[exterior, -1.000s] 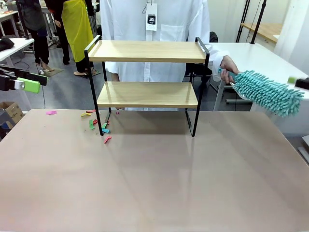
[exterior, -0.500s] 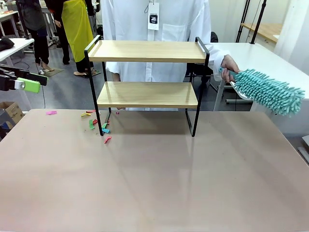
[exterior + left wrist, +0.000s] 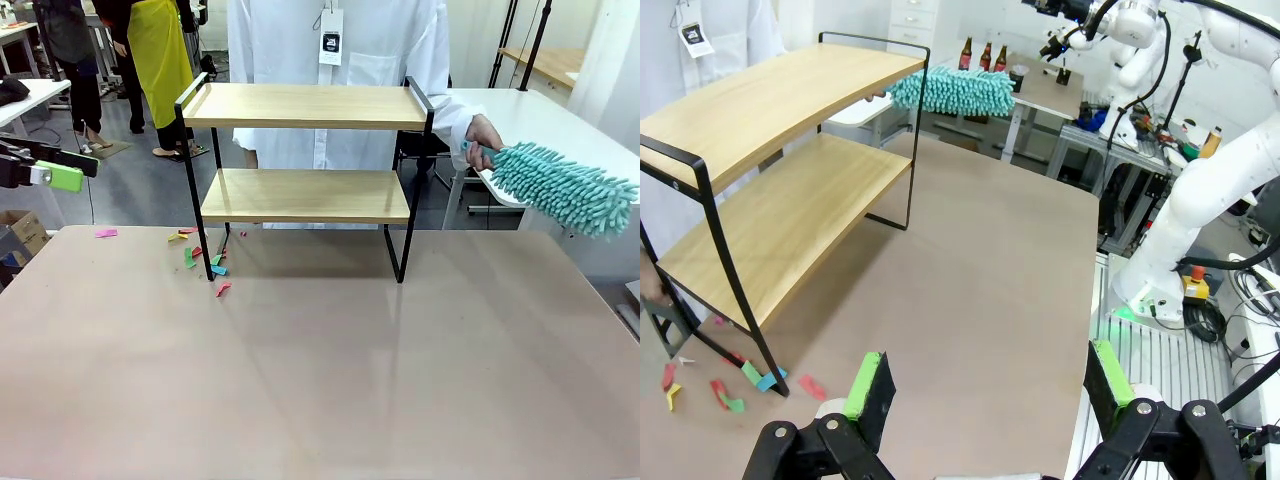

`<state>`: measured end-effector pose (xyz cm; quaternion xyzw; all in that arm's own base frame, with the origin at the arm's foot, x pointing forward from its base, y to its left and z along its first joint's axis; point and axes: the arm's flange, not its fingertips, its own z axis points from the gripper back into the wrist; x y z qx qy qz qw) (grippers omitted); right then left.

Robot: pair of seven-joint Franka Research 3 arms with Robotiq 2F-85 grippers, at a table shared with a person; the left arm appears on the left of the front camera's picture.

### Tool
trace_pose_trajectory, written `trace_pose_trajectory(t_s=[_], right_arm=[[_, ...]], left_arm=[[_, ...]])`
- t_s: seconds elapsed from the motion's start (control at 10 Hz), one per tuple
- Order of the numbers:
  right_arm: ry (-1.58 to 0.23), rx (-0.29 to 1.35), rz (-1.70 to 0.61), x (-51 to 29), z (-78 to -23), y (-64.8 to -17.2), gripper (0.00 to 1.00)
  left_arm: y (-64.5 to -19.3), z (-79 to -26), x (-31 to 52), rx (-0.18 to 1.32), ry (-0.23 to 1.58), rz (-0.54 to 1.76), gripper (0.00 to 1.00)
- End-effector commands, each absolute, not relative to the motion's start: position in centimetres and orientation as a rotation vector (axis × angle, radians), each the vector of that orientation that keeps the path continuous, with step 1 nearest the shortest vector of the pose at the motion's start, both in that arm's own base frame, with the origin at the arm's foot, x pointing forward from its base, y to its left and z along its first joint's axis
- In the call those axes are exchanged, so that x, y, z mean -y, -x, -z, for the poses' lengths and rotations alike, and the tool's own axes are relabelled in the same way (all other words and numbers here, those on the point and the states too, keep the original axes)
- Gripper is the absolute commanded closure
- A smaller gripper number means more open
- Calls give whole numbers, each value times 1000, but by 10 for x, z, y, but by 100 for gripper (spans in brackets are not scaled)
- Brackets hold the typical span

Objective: Clean the shelf.
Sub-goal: Hand the Duster back to the human.

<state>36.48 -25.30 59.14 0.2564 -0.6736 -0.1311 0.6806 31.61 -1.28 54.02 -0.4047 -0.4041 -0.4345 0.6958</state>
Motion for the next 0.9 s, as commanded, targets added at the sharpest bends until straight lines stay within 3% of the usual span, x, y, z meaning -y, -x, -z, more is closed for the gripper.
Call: trace_pose_trajectory(t_s=[0.0,0.8], right_arm=[[-554,1516,282,248,-591,-360,0],[-554,1516,282,248,-591,-360,0]], left_arm=[[-316,-543,14,921,926,963,0],[-316,-543,14,921,926,963,0]])
